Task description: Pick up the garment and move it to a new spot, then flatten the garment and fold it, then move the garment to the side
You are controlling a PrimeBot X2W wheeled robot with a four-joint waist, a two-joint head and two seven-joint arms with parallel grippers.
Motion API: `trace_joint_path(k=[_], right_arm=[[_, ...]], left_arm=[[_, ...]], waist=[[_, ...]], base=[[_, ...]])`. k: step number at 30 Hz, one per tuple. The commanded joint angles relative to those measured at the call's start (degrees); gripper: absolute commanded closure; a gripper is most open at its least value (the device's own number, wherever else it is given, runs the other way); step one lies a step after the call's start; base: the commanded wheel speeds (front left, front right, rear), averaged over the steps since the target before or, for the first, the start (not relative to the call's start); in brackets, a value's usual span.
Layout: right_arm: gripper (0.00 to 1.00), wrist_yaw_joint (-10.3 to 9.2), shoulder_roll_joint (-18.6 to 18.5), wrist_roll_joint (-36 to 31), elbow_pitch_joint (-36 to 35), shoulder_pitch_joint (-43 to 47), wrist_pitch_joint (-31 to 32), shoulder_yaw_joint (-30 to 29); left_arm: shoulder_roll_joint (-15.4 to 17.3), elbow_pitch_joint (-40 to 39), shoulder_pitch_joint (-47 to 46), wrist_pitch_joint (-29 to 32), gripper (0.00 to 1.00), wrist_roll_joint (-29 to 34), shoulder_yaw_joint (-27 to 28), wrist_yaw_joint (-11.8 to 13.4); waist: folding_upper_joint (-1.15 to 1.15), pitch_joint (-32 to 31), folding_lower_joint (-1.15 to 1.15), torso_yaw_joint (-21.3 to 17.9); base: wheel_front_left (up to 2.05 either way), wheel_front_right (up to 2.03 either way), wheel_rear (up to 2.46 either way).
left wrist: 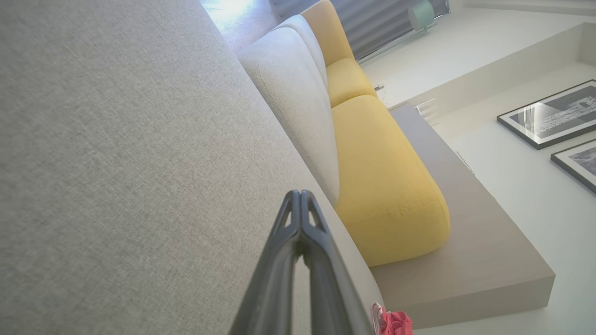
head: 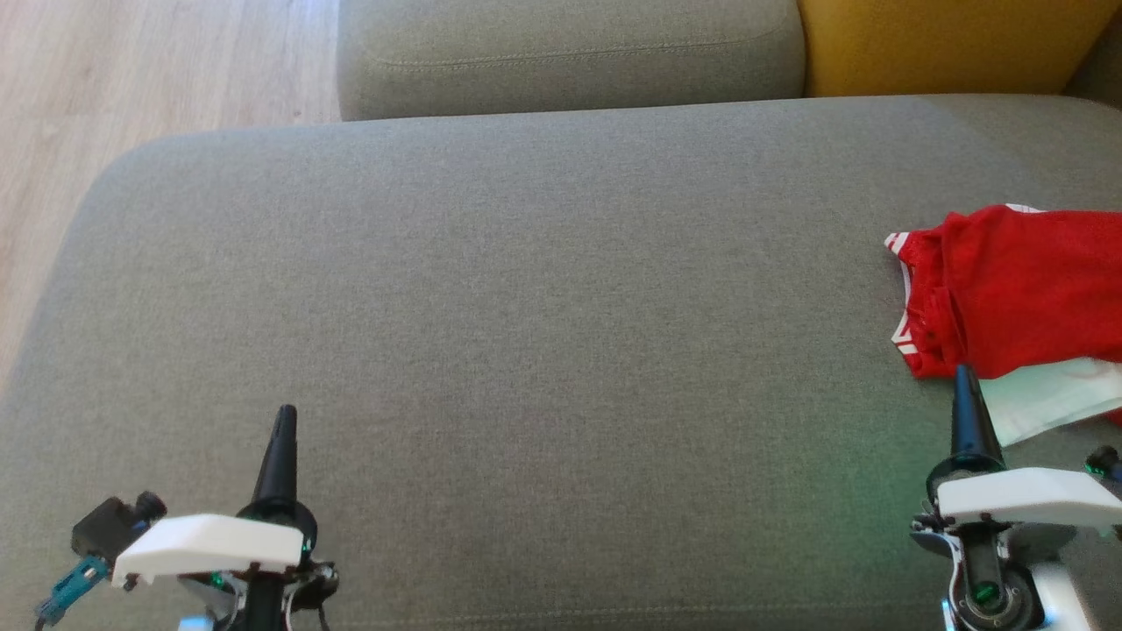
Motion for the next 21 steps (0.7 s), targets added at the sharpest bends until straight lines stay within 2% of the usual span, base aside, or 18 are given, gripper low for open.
trace_joint_path(k=[1, 21], right_arm=[[1.0, -0.02, -0.3, 1.8, -2.1, -2.9, 0.5, 0.2], [1.0, -0.03, -0.2, 14.3, -2.3, -3.0, 3.6, -1.1]], left_arm=[[0.8, -1.7, -3.6, 0.5, 1.0, -1.3, 2.0, -0.4], [0.9, -0.6, -4.7, 3.7, 1.0, -10.7, 4.6, -1.2]], waist=[[0.0, 0.0, 0.0, 0.0], [0.0, -0.2, 0.0, -0.3]], base=[[0.0, 0.0, 0.0], [0.0, 0.0, 0.0]])
